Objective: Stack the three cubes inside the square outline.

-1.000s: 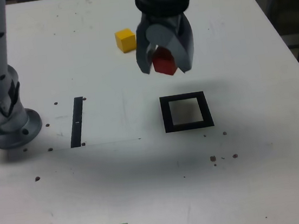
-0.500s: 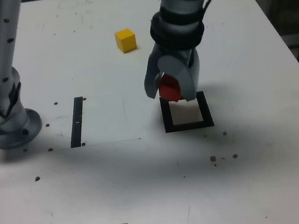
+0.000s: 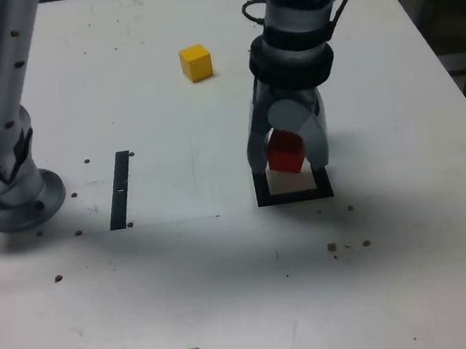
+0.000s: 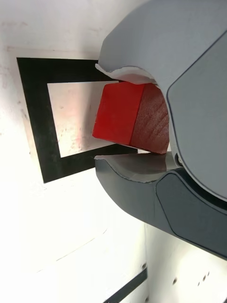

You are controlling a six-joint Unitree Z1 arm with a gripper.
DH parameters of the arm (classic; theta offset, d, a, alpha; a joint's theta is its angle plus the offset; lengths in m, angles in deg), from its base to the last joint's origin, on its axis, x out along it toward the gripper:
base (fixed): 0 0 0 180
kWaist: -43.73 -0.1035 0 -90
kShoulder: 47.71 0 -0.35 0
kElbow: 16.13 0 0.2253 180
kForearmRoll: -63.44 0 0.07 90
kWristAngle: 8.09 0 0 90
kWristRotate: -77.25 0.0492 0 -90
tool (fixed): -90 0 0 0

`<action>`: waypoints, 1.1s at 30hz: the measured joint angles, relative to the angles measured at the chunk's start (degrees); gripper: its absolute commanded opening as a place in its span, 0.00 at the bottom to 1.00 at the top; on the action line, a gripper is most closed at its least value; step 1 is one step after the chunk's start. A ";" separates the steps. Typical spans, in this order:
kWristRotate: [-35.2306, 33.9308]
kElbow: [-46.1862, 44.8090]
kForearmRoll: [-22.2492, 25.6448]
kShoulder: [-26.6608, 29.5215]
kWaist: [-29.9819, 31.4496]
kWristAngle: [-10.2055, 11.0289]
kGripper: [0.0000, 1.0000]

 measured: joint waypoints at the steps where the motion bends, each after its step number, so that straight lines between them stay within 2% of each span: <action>1: -1.35 0.00 0.05 -0.04 0.00 -0.02 0.39; 8: -8.47 0.00 -0.08 -0.12 -0.05 -0.15 0.39; 19: -12.56 -0.04 0.03 -0.20 -2.76 -3.68 0.39; 33: -16.16 -3.24 -1.14 0.11 -3.45 -3.23 0.39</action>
